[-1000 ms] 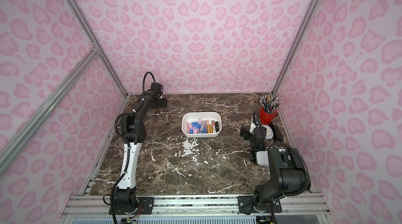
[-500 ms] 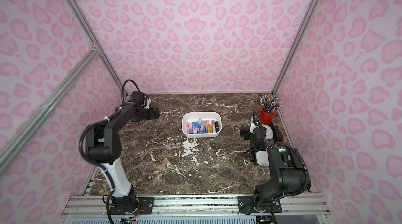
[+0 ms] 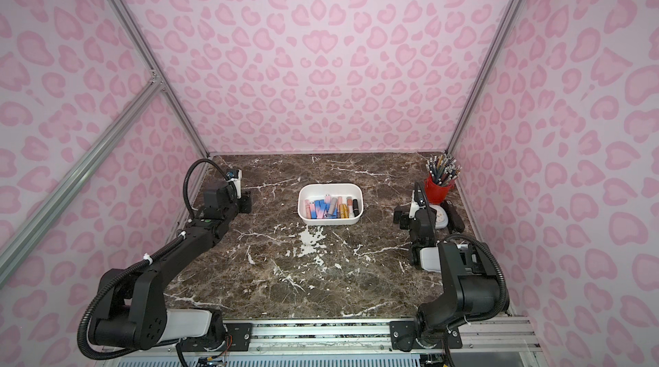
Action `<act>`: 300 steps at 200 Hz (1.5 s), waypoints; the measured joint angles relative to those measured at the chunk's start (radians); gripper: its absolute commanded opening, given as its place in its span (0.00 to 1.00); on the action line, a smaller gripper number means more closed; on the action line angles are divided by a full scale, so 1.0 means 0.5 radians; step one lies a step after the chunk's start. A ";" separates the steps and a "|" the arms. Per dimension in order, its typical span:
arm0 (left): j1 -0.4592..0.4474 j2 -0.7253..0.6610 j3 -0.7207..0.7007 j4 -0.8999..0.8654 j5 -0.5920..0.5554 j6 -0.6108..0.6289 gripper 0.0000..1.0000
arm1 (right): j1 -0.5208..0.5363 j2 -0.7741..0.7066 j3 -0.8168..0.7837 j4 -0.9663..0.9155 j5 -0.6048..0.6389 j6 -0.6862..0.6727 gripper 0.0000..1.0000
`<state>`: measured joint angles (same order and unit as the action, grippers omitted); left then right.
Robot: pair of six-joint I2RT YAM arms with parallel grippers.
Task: Put the lipstick into the storage box
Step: Reset both arms
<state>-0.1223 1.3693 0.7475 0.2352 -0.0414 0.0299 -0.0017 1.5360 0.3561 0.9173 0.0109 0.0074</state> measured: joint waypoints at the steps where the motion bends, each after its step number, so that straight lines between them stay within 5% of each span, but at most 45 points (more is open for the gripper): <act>1: -0.001 0.002 -0.002 0.008 0.002 0.000 0.98 | 0.000 0.000 0.000 0.000 0.000 0.000 1.00; 38: 0.034 0.024 -0.278 0.477 0.065 -0.030 0.98 | 0.000 0.000 0.000 0.000 0.000 0.000 1.00; 147: 0.243 -0.280 -0.941 1.019 0.048 -0.093 0.98 | 0.000 0.000 0.000 0.000 0.000 0.000 1.00; 202: 0.267 0.176 -0.968 1.463 0.006 -0.115 0.98 | 0.000 0.000 0.000 0.001 0.001 0.000 1.00; 300: 0.271 0.217 -0.842 1.456 -0.053 -0.144 0.98 | 0.000 0.000 0.001 -0.005 0.001 0.000 1.00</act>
<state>0.0132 1.4780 0.3267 0.9634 -0.0677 -0.0422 -0.0017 1.5360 0.3565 0.9150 0.0113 0.0074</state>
